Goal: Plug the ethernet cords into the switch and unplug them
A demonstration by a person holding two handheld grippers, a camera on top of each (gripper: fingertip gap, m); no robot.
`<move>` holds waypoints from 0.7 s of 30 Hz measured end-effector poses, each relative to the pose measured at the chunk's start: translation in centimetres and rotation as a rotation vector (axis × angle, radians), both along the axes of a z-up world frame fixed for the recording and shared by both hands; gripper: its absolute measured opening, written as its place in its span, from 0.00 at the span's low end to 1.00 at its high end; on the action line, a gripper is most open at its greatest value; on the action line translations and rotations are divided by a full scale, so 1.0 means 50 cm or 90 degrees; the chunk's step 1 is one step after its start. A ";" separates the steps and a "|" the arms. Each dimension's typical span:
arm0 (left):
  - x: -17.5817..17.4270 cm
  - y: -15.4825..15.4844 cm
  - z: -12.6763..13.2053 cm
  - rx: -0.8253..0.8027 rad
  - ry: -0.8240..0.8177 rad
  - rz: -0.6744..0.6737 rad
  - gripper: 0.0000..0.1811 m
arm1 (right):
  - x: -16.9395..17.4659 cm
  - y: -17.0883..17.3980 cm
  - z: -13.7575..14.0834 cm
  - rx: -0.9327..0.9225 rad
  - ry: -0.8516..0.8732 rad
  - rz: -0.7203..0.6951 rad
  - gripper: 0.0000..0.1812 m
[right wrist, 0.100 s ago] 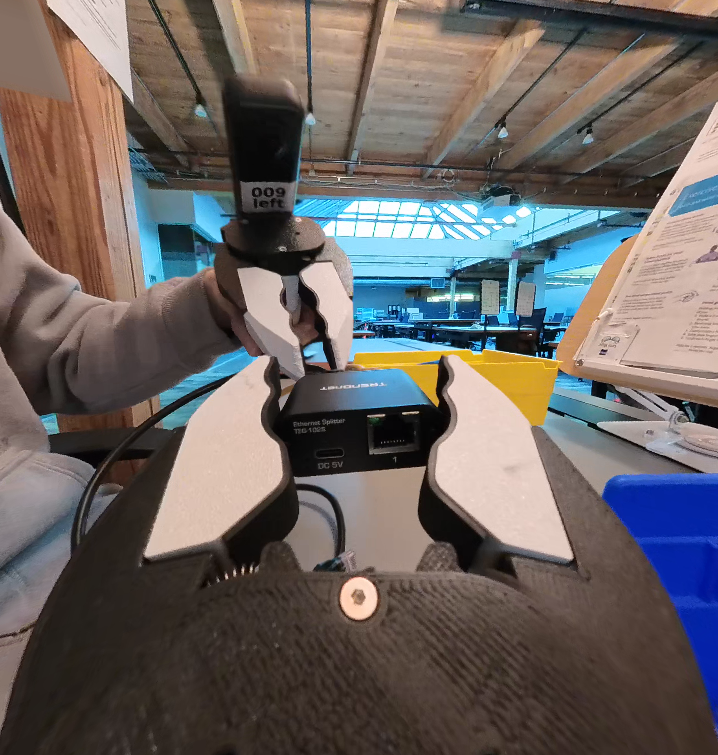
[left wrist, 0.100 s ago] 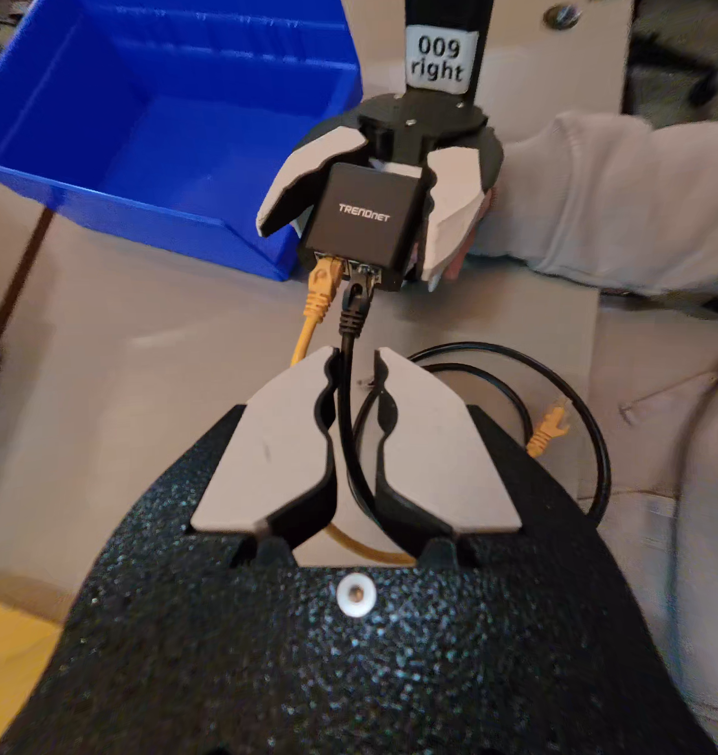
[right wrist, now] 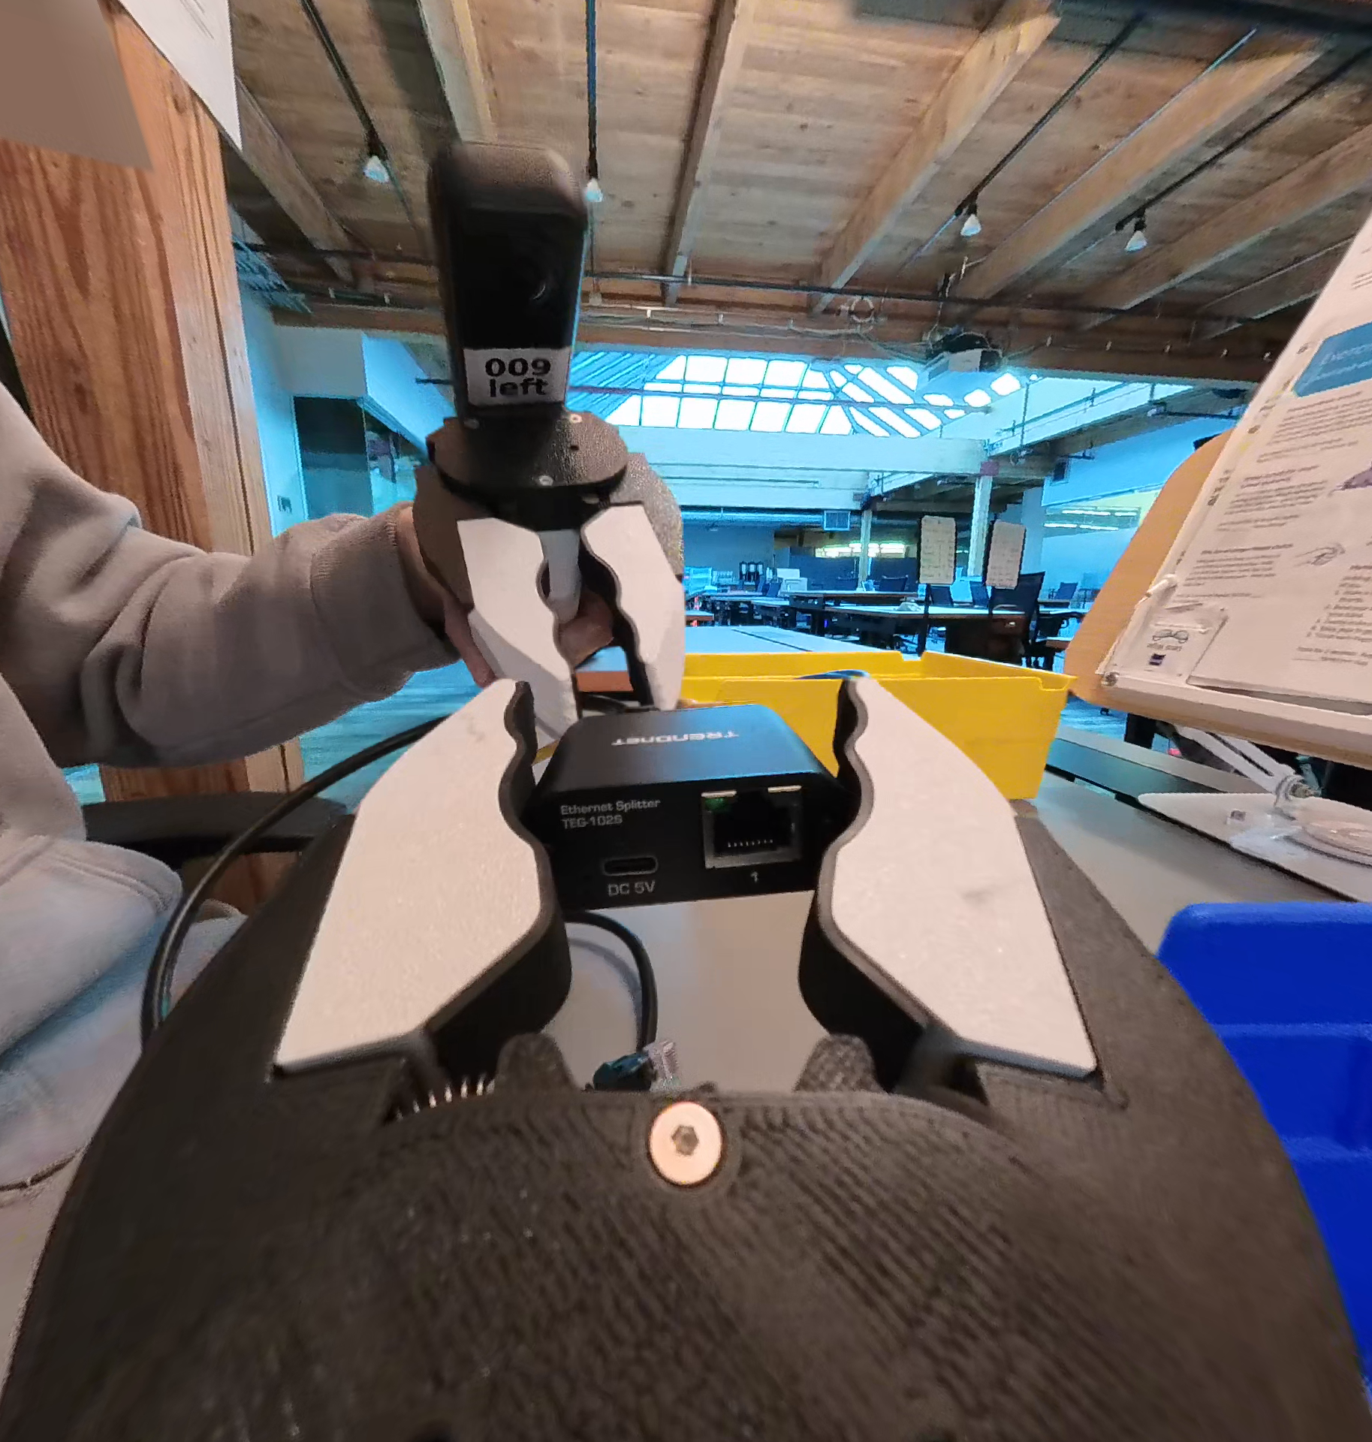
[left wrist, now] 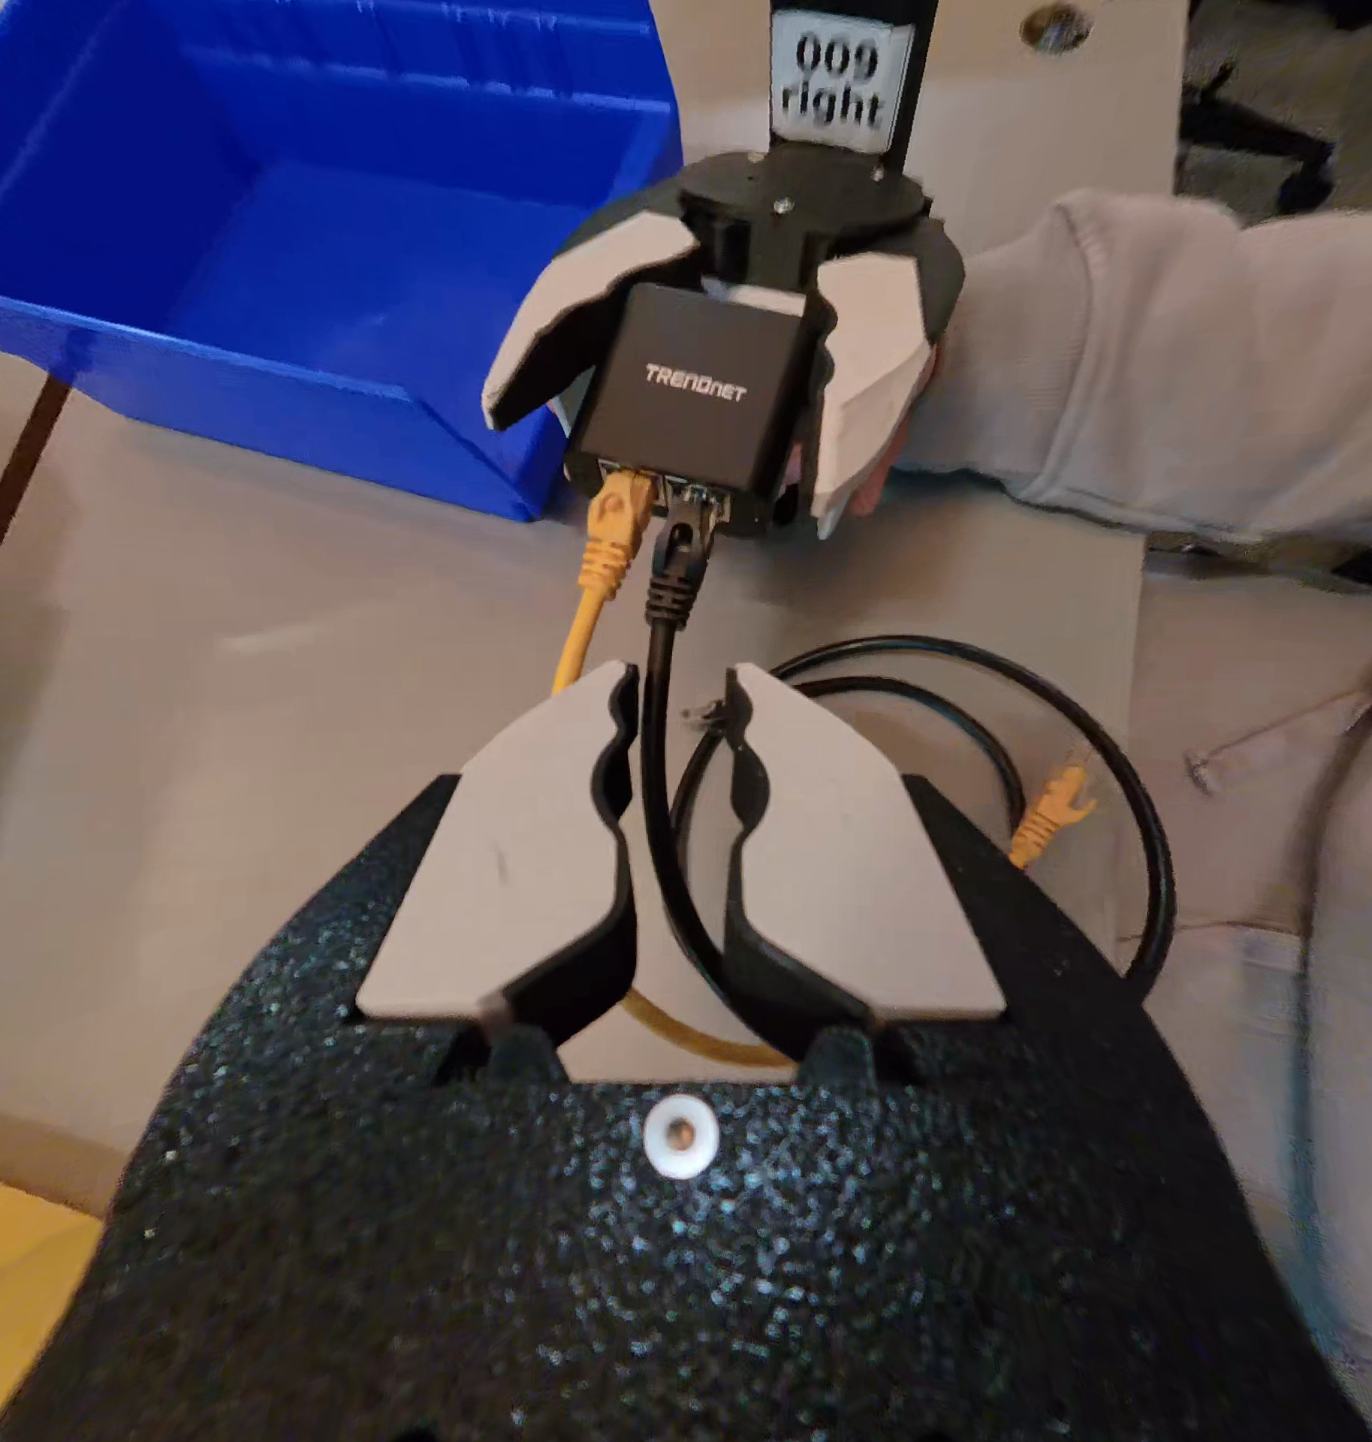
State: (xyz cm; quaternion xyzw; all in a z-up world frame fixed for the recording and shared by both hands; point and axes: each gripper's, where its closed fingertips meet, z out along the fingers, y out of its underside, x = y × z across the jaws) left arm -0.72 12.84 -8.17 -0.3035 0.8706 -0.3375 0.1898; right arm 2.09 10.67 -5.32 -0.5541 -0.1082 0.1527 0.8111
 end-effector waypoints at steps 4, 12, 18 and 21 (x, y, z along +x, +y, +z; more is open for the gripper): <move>0.003 0.005 -0.027 0.064 -0.005 -0.006 0.10 | -0.015 0.013 -0.014 -0.024 -0.027 0.005 0.41; 0.010 0.004 -0.032 0.088 -0.020 -0.023 0.03 | -0.017 0.016 -0.016 -0.039 -0.012 0.011 0.41; 0.007 0.007 -0.040 0.082 -0.044 -0.016 0.02 | -0.026 0.025 -0.022 -0.064 -0.020 0.027 0.42; 0.008 0.003 -0.037 0.065 -0.051 -0.012 0.02 | -0.024 0.023 -0.020 -0.059 -0.005 0.032 0.42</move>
